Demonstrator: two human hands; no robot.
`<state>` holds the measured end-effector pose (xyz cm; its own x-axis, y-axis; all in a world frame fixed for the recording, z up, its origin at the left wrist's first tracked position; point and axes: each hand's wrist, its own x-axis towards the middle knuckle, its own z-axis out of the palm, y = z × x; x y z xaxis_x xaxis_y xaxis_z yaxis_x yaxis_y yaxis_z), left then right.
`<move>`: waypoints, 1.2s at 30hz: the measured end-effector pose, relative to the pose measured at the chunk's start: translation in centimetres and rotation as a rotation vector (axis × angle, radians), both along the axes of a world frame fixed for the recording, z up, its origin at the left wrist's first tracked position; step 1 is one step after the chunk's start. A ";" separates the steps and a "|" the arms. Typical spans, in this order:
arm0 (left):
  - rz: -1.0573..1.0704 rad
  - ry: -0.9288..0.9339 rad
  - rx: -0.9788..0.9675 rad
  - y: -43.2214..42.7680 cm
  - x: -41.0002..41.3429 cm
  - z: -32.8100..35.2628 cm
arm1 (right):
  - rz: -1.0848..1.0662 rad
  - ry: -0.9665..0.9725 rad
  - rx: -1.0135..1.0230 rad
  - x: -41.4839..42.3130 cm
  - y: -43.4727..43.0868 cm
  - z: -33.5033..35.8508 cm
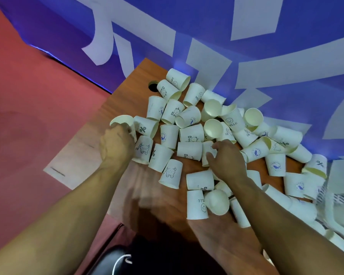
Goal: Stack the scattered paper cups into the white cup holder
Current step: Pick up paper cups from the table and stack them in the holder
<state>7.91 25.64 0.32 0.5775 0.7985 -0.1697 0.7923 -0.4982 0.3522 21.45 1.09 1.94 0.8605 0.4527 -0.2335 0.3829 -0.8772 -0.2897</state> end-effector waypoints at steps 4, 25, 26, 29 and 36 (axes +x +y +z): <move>-0.066 -0.098 0.089 -0.2 2.1 0.9 | -0.066 0.020 -0.037 0.3 -1.2 -0.6; -0.563 -0.240 -0.024 -9.2 9.5 0.4 | -0.491 0.230 0.058 3.7 -1.6 -2.5; -0.568 -0.249 -0.037 -9.4 9.7 0.5 | -0.497 0.163 0.058 3.6 -1.8 -2.3; -0.612 -0.264 -0.038 -10.0 10.2 1.0 | -0.499 -0.065 0.066 3.6 -2.5 -1.6; -0.674 -0.313 0.048 -13.6 10.2 3.2 | -0.419 -0.349 0.140 2.9 -5.8 1.2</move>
<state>18.14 12.05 3.56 0.9603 0.2567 0.1091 0.1761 -0.8614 0.4764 24.31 -4.72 3.12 0.9889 0.0619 0.1351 0.1041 -0.9373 -0.3326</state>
